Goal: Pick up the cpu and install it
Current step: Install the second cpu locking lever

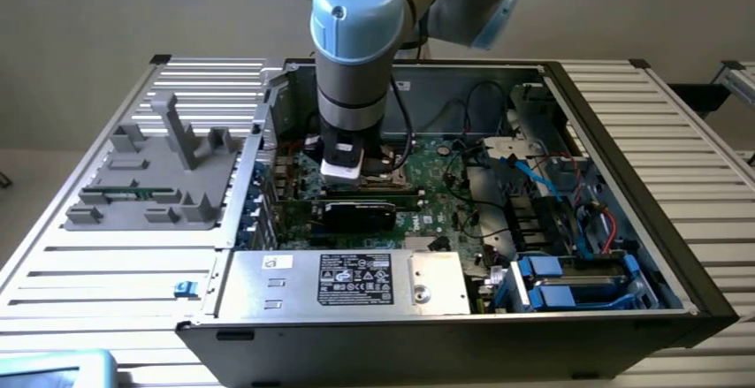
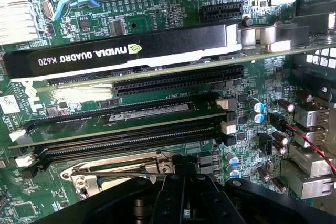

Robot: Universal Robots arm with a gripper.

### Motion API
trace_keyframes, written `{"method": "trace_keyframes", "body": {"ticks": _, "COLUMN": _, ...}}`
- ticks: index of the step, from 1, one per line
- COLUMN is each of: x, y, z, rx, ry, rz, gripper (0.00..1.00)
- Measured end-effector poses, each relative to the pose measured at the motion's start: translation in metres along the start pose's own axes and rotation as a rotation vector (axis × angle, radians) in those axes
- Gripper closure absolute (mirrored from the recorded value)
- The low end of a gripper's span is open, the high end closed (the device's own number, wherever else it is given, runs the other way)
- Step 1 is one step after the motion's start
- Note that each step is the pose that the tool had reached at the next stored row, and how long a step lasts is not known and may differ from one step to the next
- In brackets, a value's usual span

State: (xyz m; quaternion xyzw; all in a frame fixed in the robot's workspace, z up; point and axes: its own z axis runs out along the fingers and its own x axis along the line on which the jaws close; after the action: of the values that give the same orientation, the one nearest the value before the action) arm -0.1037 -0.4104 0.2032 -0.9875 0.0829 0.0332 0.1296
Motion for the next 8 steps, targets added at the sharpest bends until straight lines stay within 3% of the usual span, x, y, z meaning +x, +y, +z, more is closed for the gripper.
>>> {"method": "trace_keyframes", "body": {"ticks": 8, "x": -0.008, "y": -0.0078, "z": -0.0331, "rx": 0.0010, "ry": -0.0005, "rz": 0.000, "gripper": 0.89}}
